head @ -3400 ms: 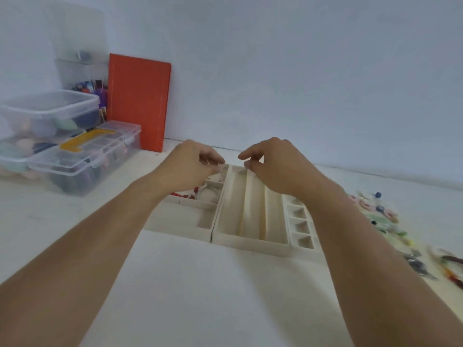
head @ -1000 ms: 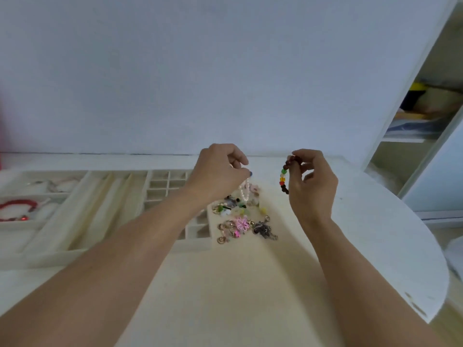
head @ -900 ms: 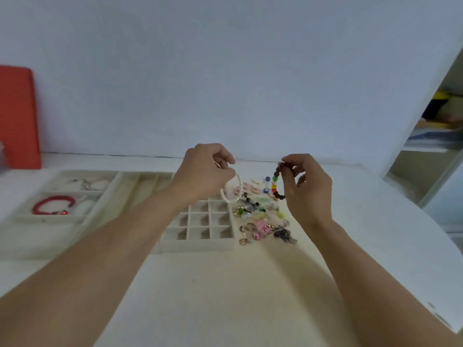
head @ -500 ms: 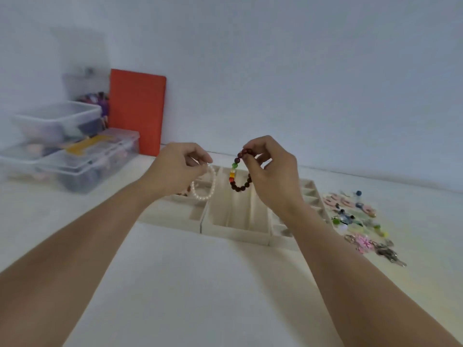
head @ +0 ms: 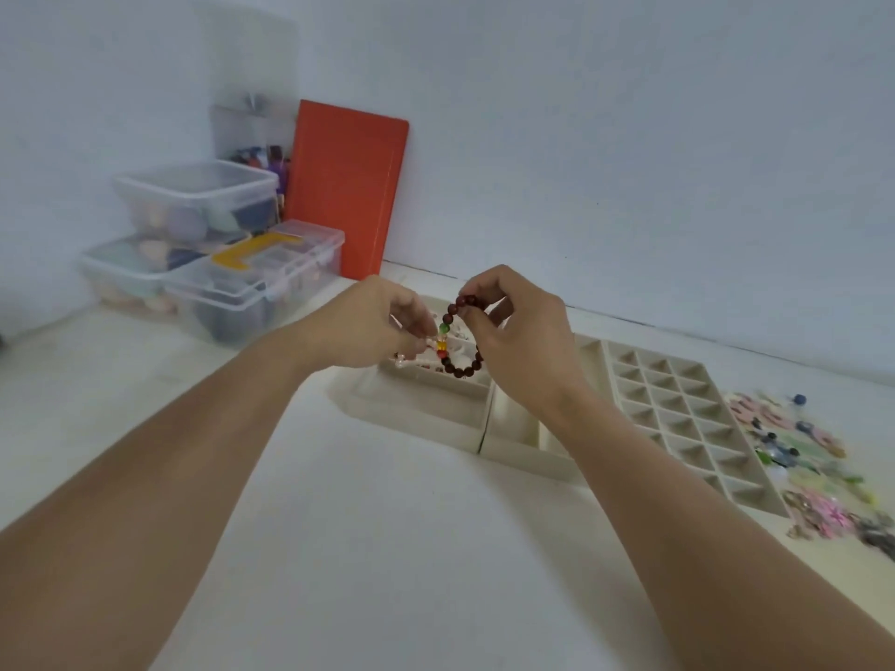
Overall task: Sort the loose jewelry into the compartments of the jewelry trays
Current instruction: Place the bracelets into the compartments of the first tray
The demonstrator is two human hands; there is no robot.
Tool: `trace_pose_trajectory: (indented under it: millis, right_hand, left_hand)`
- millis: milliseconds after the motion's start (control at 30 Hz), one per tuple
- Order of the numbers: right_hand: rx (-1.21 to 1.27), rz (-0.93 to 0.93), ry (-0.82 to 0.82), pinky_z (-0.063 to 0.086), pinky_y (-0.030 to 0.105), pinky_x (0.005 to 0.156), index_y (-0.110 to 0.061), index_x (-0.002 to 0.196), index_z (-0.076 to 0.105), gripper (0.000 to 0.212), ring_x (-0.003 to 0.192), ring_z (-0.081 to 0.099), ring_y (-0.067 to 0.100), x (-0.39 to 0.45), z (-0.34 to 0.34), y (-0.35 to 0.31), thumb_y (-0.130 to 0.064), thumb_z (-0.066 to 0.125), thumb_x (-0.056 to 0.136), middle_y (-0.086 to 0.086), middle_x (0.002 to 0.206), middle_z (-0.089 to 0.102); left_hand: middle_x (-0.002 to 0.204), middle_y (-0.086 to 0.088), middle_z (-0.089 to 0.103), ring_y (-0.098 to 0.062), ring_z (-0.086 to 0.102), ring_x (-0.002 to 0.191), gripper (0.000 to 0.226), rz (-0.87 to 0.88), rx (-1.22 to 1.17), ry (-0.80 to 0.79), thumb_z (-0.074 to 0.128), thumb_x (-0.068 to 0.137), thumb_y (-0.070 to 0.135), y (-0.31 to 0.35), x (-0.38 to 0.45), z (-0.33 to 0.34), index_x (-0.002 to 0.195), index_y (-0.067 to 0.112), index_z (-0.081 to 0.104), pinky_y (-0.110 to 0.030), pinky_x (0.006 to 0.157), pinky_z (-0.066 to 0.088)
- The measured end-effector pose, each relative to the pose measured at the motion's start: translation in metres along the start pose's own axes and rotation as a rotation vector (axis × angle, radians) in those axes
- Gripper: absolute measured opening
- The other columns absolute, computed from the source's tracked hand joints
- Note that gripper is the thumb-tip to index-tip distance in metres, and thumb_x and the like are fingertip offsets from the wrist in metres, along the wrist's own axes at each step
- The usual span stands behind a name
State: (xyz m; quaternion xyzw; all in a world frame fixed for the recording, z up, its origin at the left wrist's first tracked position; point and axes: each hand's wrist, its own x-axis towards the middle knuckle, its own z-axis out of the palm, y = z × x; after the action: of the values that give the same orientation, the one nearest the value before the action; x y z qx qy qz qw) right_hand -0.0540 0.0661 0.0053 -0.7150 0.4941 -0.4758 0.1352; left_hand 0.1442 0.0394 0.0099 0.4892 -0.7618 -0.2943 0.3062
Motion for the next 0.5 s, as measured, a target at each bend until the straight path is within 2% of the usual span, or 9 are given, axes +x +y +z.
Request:
trace_pose_trajectory:
  millis: [100,267,433,500]
  right_hand:
    - [-0.040,0.005,-0.007,0.058,0.043,0.068,-0.038,0.087,0.064,0.013,0.069,0.062,0.007,0.000,-0.002,-0.001,-0.025,0.067,0.089,-0.023,0.087,0.070]
    - [-0.040,0.010,0.022,0.058,0.044,0.070,-0.038,0.089,0.064,0.012,0.069,0.063,0.007,0.000,-0.004,-0.003,-0.027,0.069,0.089,-0.023,0.087,0.069]
    - [-0.097,0.036,-0.080,0.059,0.045,0.065,-0.038,0.089,0.064,0.011,0.067,0.063,0.008,-0.002,0.000,0.002,-0.028,0.068,0.089,-0.023,0.085,0.068]
    - [-0.117,0.042,-0.099,0.059,0.044,0.065,-0.038,0.088,0.065,0.011,0.066,0.063,0.007,-0.002,0.001,0.004,-0.028,0.069,0.089,-0.024,0.084,0.067]
  left_hand:
    - [0.091,-0.002,0.077,-0.015,0.074,0.078,0.019,-0.014,-0.034,-0.095,0.080,0.082,0.001,0.002,0.001,-0.006,0.092,0.017,0.077,-0.014,0.068,0.055]
    - [0.091,0.000,0.078,-0.011,0.075,0.080,0.021,-0.020,-0.158,-0.119,0.080,0.082,0.003,0.009,0.007,-0.019,0.097,0.017,0.076,-0.011,0.063,0.052]
    - [0.083,-0.001,0.077,-0.010,0.071,0.074,0.020,-0.101,0.042,-0.296,0.082,0.081,0.007,-0.001,0.007,-0.012,0.095,0.020,0.077,-0.023,0.073,0.055]
    - [0.078,0.004,0.077,-0.007,0.070,0.070,0.019,-0.118,0.126,-0.311,0.082,0.080,0.009,-0.006,0.008,-0.008,0.094,0.022,0.077,-0.027,0.076,0.055]
